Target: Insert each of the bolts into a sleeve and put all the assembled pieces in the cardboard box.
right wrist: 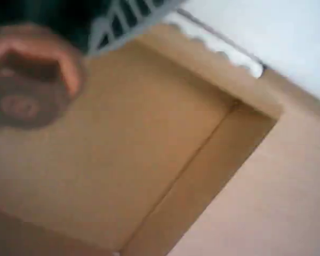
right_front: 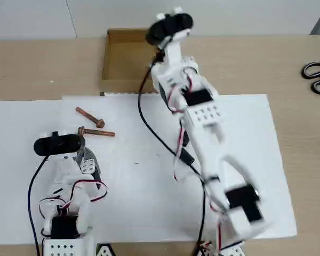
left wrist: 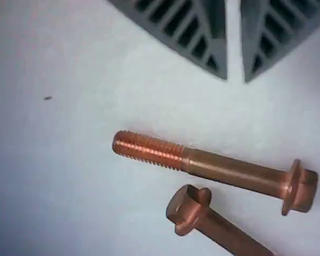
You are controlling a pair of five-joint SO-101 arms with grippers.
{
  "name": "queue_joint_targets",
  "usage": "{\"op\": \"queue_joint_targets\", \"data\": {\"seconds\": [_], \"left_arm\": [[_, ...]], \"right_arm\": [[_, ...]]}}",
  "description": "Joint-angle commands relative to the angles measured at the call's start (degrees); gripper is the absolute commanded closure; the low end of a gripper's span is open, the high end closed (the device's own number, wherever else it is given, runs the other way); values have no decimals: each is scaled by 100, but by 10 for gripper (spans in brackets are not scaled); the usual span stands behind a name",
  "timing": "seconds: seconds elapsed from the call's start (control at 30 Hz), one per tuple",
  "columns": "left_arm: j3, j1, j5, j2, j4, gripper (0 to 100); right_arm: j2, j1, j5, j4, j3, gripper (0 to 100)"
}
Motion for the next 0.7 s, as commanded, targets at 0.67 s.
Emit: {"op": "queue_joint_targets", "data": {"seconds": [0.67], "left_arm": [[-22,-62,9,-53,-132,994]], "right_arm": [[4145,-101,1776,409,-5002,916]]}}
